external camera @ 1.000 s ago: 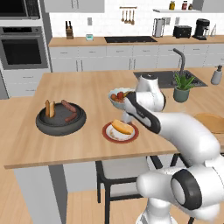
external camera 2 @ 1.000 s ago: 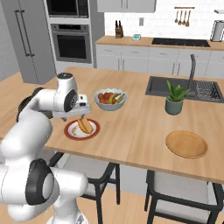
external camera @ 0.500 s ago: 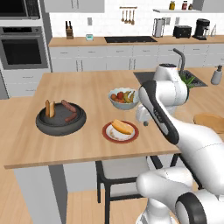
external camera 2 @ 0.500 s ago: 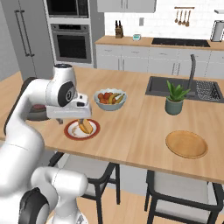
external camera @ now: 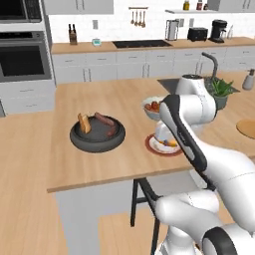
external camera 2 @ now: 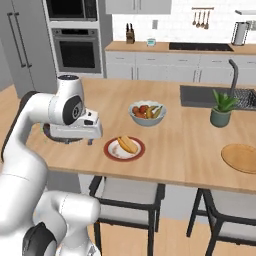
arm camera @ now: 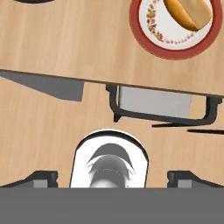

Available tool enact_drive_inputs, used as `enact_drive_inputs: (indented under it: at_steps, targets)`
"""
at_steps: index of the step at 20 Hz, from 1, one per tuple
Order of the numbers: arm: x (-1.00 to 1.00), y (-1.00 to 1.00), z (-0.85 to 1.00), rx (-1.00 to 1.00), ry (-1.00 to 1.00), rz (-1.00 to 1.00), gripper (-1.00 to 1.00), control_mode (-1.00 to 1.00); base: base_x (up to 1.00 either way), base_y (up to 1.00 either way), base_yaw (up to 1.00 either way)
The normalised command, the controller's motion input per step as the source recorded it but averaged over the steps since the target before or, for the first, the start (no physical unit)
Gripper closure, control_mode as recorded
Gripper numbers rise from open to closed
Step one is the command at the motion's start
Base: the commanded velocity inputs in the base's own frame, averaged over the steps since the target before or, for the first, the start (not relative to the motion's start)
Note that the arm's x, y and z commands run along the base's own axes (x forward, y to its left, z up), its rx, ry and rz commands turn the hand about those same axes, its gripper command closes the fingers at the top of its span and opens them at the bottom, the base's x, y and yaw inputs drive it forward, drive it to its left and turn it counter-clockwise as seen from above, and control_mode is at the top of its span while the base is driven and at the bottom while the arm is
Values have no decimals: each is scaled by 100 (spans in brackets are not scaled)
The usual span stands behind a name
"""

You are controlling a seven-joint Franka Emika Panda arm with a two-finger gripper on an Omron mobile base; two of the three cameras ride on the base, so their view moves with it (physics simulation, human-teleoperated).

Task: Place one bun and one sausage from the bowl on each plate.

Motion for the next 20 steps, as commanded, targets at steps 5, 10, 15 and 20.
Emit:
enact_drive_inputs:
  at_steps: [5,10,15,20]
  targets:
    - [0,0,0,0,0,0,-100,100,38,89,-15]
    - [33,5,2,0,0,0,-100,-100,50,20,-1]
    - [80,22,4,0,-6,0,-100,-100,0,0,0]
    - [100,47,-22,0,-4,0,-100,-100,0,0,0]
